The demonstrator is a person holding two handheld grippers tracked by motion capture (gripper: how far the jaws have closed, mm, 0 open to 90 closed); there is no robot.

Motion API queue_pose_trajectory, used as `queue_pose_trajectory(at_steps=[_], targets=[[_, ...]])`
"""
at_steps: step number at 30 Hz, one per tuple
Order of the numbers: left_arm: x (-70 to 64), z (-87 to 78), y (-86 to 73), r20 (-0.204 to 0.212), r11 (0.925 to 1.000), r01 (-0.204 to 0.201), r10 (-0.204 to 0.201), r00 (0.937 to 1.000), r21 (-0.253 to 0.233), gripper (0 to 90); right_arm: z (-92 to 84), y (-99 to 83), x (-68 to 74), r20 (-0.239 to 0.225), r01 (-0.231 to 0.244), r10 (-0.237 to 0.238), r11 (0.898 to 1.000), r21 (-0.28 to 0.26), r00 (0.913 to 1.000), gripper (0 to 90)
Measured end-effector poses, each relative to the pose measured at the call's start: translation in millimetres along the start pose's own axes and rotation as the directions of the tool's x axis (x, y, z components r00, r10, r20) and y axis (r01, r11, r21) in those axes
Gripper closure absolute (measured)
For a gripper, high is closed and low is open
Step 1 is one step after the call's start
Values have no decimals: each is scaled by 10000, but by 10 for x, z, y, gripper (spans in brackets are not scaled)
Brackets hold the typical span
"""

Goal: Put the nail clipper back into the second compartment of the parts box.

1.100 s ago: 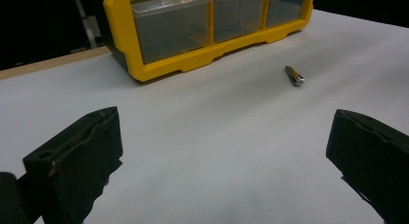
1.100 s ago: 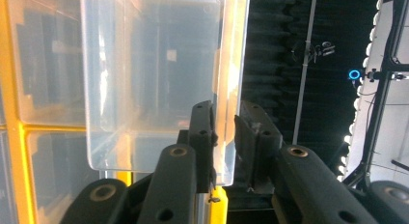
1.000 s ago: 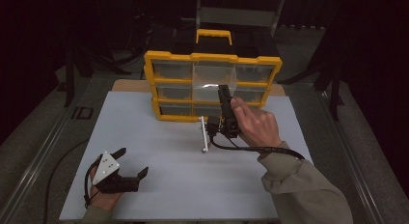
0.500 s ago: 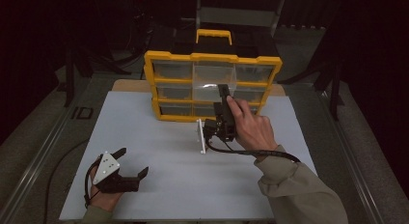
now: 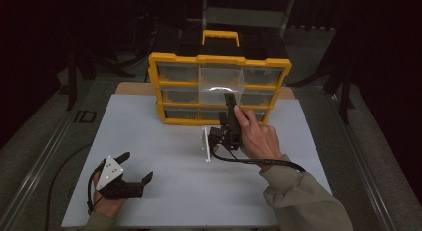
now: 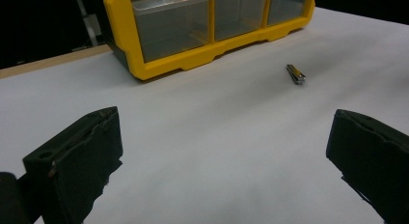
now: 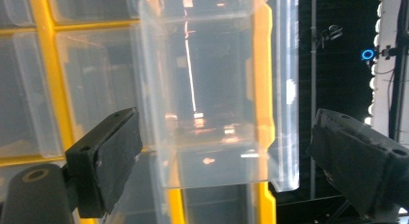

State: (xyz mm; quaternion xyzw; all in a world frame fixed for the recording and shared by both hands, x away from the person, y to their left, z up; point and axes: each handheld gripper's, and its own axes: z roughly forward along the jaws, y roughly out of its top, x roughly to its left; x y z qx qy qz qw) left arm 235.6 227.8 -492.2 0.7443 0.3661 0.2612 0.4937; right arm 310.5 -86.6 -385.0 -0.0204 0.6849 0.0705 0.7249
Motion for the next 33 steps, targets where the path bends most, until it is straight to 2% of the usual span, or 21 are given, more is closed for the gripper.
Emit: queue_pose_trajectory(at_steps=[6, 14, 20, 23, 26, 30, 32, 33], targets=[[-6, 7, 1, 2, 10000, -26, 26, 10000, 43, 0, -51, 16, 129, -154, -450, 449, 9990, -69, 9989, 109], [-2, -1, 1, 4, 10000, 7, -7, 10000, 6, 0, -75, 65, 331, -295, -417, 416, 9991, -22, 9987, 109], [-1, -2, 2, 11, 10000, -25, 25, 10000, 18, 0, -121, 81, 391, -585, -1111, 1111, 9938, 36, 9921, 113], [-1, -2, 2, 15, 10000, -24, 24, 10000, 25, 0, -137, 62, 450, -777, -1196, 1201, 9928, 111, 9897, 113], [-3, 0, 2, 17, 10000, -28, 28, 10000, 30, 0, -159, 53, 471, -1234, -1868, 1881, 9821, 221, 9744, 120], [-6, 2, 3, 17, 10000, -46, 46, 10000, 50, 0, -182, 33, 514, -1958, -2912, 2935, 9558, 415, 9357, 121], [-6, 2, 2, 16, 10000, -39, 39, 10000, 53, 0, -185, -1, 544, -2327, -3482, 3530, 9353, 627, 9062, 120], [-5, 3, 2, 27, 10000, -32, 32, 10000, 58, 0, -192, -8, 570, -2437, -3856, 3948, 9186, 863, 8859, 120]])
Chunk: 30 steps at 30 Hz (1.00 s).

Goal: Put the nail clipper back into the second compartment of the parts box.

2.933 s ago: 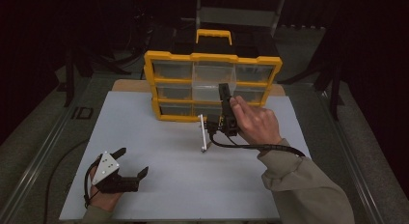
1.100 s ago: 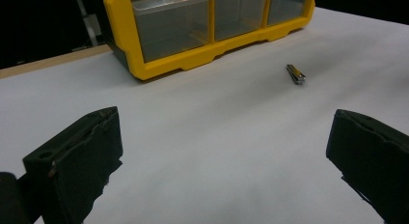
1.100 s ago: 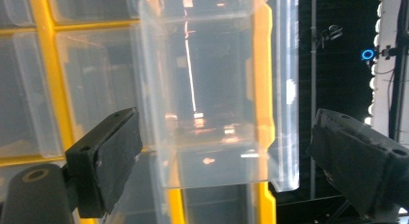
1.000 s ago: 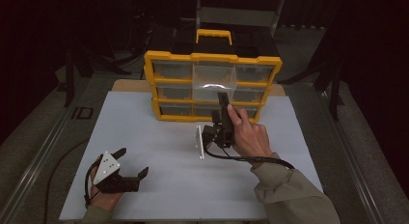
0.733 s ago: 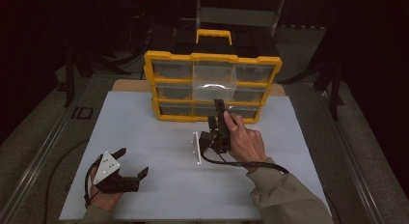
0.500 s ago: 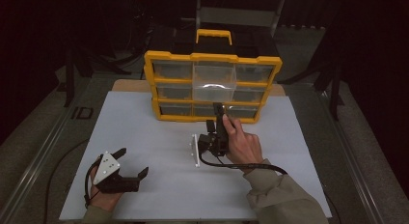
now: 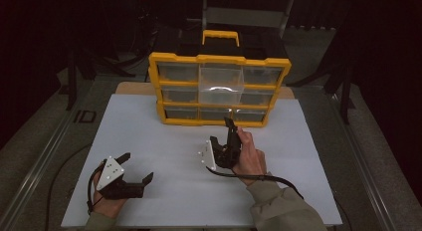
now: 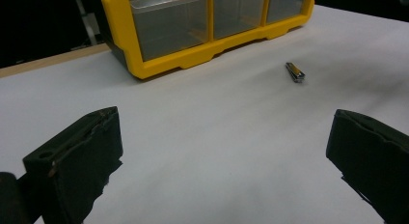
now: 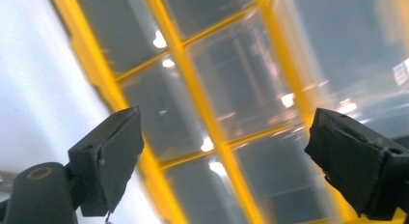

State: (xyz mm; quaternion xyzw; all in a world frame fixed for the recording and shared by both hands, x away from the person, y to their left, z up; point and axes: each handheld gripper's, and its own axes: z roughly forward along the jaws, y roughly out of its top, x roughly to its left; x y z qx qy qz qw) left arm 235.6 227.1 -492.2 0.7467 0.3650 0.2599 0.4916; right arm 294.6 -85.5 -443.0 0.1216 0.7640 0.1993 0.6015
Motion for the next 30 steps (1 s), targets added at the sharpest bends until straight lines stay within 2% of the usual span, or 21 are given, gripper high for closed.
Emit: queue_pose_trajectory(at_steps=[2, 4, 5, 7, 9, 11, 12, 14, 15, 16, 17, 19, 20, 21, 22, 23, 25, 26, 27, 29, 30], targets=[[-1, 4, -1, 11, 10000, 11, -11, 10000, 41, 1, 1, -44, 6, -407, -499, 501, 9987, 72, 9979, 120], [-2, 6, 0, 0, 10000, 3, -3, 10000, 55, 0, 0, -76, 19, -728, -1014, 1019, 9948, 98, 9921, 120], [-3, 4, 0, -11, 10000, 4, -4, 10000, 56, 0, -2, -90, 23, -865, -1322, 1320, 9912, 39, 9875, 120], [-2, 2, 1, -38, 10000, 17, -17, 10000, 50, 0, 1, -123, 19, -1403, -2076, 2078, 9781, 162, 9681, 120], [-1, 3, 0, -50, 10000, 23, -23, 10000, 52, 0, 6, -163, 10, -1976, -2827, 2823, 9588, 267, 9388, 119], [-3, 4, 0, -44, 10000, 15, -15, 10000, 69, 0, 6, -200, -11, -2526, -3621, 3587, 9315, 346, 8986, 118], [-3, 5, 0, -43, 10000, 7, -7, 10000, 69, 0, 8, -217, -30, -2807, -3971, 3920, 9169, 411, 8761, 118], [-1, 7, -1, -44, 10000, 10, -10, 10000, 79, 0, 0, -256, -73, -3250, -4839, 4716, 8738, 477, 8197, 118], [-1, 7, -1, -44, 10000, 10, -10, 10000, 79, 0, 0, -256, -73, -3250, -4839, 4716, 8738, 477, 8197, 118], [-1, 6, -1, -50, 10000, 10, -9, 10000, 85, 0, -4, -278, -94, -3382, -5161, 5025, 8547, 557, 7957, 114], [1, 7, -1, -57, 10000, 6, -6, 10000, 100, 0, -18, -325, -128, -3709, -5746, 5572, 8151, 735, 7430, 113], [1, 9, -2, -78, 9999, 22, -21, 10000, 129, 0, -40, -372, -149, -3947, -6169, 5929, 7831, 794, 7019, 111], [1, 11, -2, -79, 9999, 38, -37, 10000, 148, 0, -53, -394, -157, -4063, -6335, 6053, 7697, 795, 6845, 111], [1, 11, -2, -79, 9999, 38, -37, 10000, 148, 0, -53, -394, -157, -4063, -6335, 6053, 7697, 795, 6845, 111], [0, 12, -3, -82, 9999, 40, -39, 10000, 154, 0, -68, -413, -163, -4168, -6463, 6138, 7591, 782, 6705, 111], [0, 12, -3, -82, 9999, 40, -39, 10000, 154, 0, -68, -413, -163, -4168, -6463, 6138, 7591, 782, 6705, 111], [3, 14, -3, -83, 9998, 51, -49, 10000, 170, 0, -139, -516, -190, -4486, -7048, 6491, 7070, 578, 6144, 112], [3, 16, -3, -88, 9998, 50, -49, 9999, 185, 0, -154, -556, -195, -4533, -7133, 6543, 6986, 561, 6053, 112], [2, 19, -3, -85, 9998, 53, -51, 10000, 196, 0, -170, -594, -198, -4516, -7171, 6586, 6947, 571, 6020, 111], [0, 20, -3, -87, 9998, 48, -46, 10000, 211, 0, -206, -667, -205, -4465, -7146, 6544, 6980, 465, 6102, 111], [1, 20, -3, -98, 9998, 50, -48, 9999, 215, 0, -226, -709, -212, -4484, -7209, 6579, 6918, 424, 6050, 112]])
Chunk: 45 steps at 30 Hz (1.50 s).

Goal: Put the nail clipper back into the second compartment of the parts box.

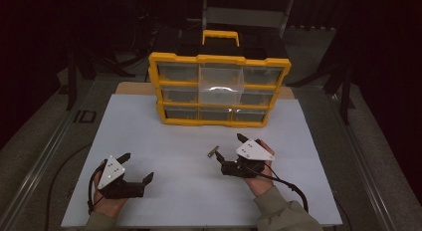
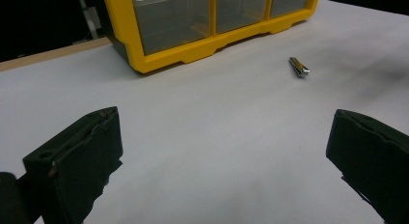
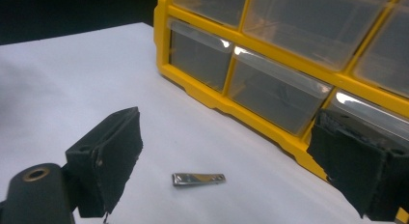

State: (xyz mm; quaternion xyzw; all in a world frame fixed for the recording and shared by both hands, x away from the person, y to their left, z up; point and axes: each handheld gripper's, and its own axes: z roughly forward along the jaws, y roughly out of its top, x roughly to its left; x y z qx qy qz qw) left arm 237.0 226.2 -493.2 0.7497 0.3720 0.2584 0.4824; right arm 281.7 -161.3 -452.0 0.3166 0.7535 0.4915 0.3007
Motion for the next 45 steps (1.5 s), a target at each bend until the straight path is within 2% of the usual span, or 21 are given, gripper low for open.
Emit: queue_pose_trajectory(at_steps=[4, 7, 10, 15, 18, 24, 30, 34, 39, 45], targets=[[13, 0, -3, -47, 10000, 40, -40, 10000, 34, 0, -108, -97, -85, 40, -226, 226, 9997, 33, 9997, 112], [14, 3, -3, -91, 10000, 81, -81, 9999, 53, 0, -260, -243, -204, 204, -710, 710, 9975, -45, 9973, 112], [15, 1, -2, -121, 9999, 111, -110, 9999, 54, 0, -351, -324, -241, 395, -600, 600, 9982, -6, 9974, 112], [25, 1, -3, -166, 9997, 214, -212, 9996, 71, 0, -456, -420, -292, 342, -656, 662, 9977, -170, 9972, 113], [33, 3, 0, -171, 9996, 259, -257, 9995, 141, 0, -542, -525, -386, 374, -1039, 1051, 9940, -335, 9938, 113], [42, -7, 26, -178, 9987, 449, -445, 9989, 228, 0, -672, -599, -516, 466, -1272, 1299, 9903, -559, 9904, 111], [56, -20, 105, -198, 9953, 858, -849, 9962, 454, 0, -803, -676, -614, 713, -1500, 1561, 9851, -842, 9852, 113], [25, -1, 207, -142, 9942, 779, -770, 9969, 738, 0, -841, -704, -650, 847, -1596, 1674, 9829, -919, 9823, 114], [-33, 108, 332, 16, 9900, 503, -510, 9987, 1320, 0, -853, -712, -655, 876, -1415, 1490, 9862, -864, 9849, 114], [-86, 224, 463, 188, 9871, 169, -202, 9996, 1594, 0, -838, -725, -630, 873, -1393, 1458, 9873, -763, 9855, 114]])
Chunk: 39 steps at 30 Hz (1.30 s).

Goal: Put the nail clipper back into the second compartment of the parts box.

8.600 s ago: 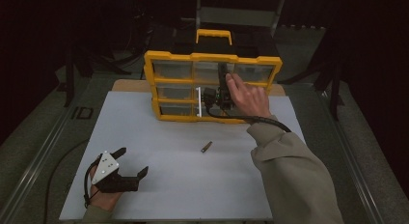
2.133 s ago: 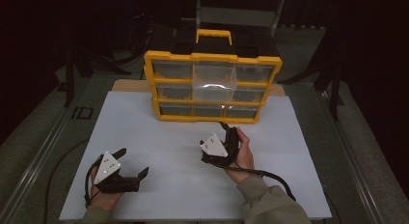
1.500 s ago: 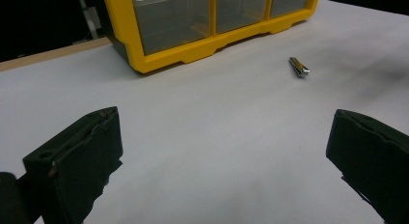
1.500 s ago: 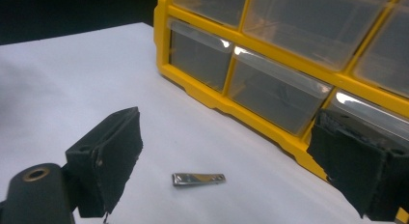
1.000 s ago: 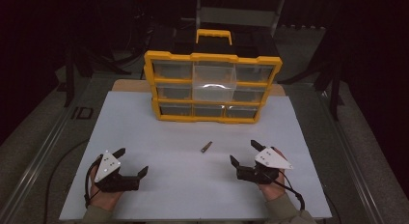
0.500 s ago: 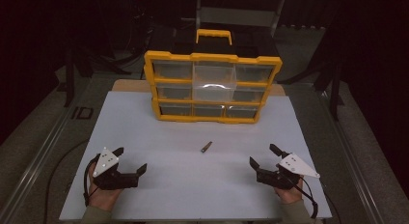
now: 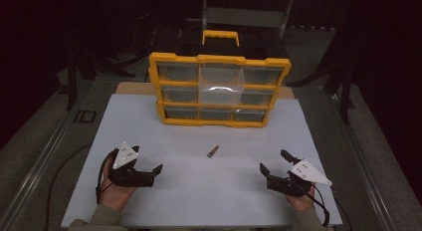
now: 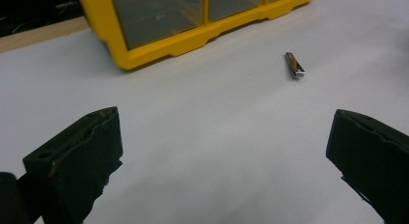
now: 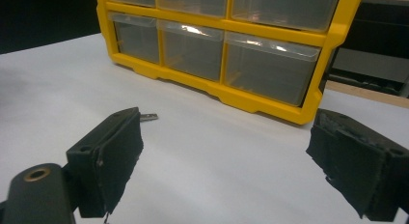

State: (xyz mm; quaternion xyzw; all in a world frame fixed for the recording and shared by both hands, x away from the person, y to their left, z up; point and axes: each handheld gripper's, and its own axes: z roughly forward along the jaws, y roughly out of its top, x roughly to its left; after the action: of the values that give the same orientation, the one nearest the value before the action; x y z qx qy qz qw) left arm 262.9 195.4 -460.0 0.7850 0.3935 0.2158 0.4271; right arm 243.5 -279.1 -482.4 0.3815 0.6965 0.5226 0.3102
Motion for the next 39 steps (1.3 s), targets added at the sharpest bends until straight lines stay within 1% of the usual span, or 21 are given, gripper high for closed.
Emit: queue_pose_trajectory(at_steps=[1, 2, 4, 7, 11, 12, 13, 15, 16, 19, 23, 27, 31, 33, 35, 36, 38, 39], targets=[[-13, 32, 58, 28, 9999, -82, 81, 10000, 125, 0, -1, 0, 6, -10, 28, -28, 10000, 6, 10000, 114], [-17, 47, 83, 84, 9998, -87, 86, 9999, 171, 0, -2, 0, 15, 36, 131, -131, 9999, 36, 9999, 114], [-30, 76, 133, 32, 9992, -223, 222, 9997, 336, 0, -6, -1, 13, 20, 106, -106, 9999, 22, 9999, 114], [-53, 119, 205, 135, 9988, -261, 256, 9996, 407, 0, -3, -6, 0, 24, 31, -31, 10000, 9, 10000, 114], [-100, 187, 293, 210, 9970, -488, 476, 9986, 608, 0, 4, -4, 10, -37, 66, -66, 10000, 26, 10000, 114], [-100, 187, 293, 210, 9970, -488, 476, 9986, 608, 0, 4, -4, 10, -37, 66, -66, 10000, 26, 10000, 114], [-128, 222, 334, 261, 9962, -559, 542, 9982, 662, 0, 5, -3, 15, -79, 68, -68, 10000, 32, 9999, 114], [-149, 253, 367, 266, 9957, -613, 596, 9979, 700, 0, 11, -4, 23, -89, 52, -52, 10000, 48, 9999, 114], [-158, 274, 393, 302, 9946, -722, 701, 9971, 750, 0, 13, -4, 26, -89, 57, -57, 10000, 46, 9999, 114], [-174, 320, 458, 293, 9934, -753, 730, 9969, 863, 0, 17, -3, 38, -152, 78, -77, 10000, 45, 9999, 113], [-183, 377, 542, 387, 9917, -824, 789, 9961, 990, 0, 25, -5, 38, -166, 127, -126, 9999, 76, 9998, 113], [-197, 448, 624, 400, 9867, -970, 925, 9949, 1305, 0, 32, -7, 44, -172, 128, -127, 9999, 88, 9998, 113], [-204, 527, 704, 535, 9829, -960, 886, 9946, 1570, 0, 30, -10, 41, -135, 101, -100, 9999, 82, 9999, 113], [-211, 564, 741, 596, 9786, -1047, 956, 9936, 1770, 0, 29, -9, 34, -135, 56, -55, 10000, 71, 9999, 113], [-223, 600, 774, 664, 9776, -1031, 923, 9935, 1837, 0, 28, -11, 33, -146, 54, -53, 10000, 76, 9999, 113], [-229, 619, 789, 682, 9768, -1039, 926, 9934, 1873, 0, 27, -11, 33, -158, 52, -51, 10000, 80, 9999, 113], [-247, 662, 815, 634, 9722, -1082, 970, 9933, 2075, 0, 29, -11, 32, -150, 51, -50, 10000, 67, 9999, 113], [-256, 684, 827, 650, 9712, -1067, 948, 9934, 2131, 0, 29, -11, 31, -135, 64, -63, 10000, 71, 9999, 113]])
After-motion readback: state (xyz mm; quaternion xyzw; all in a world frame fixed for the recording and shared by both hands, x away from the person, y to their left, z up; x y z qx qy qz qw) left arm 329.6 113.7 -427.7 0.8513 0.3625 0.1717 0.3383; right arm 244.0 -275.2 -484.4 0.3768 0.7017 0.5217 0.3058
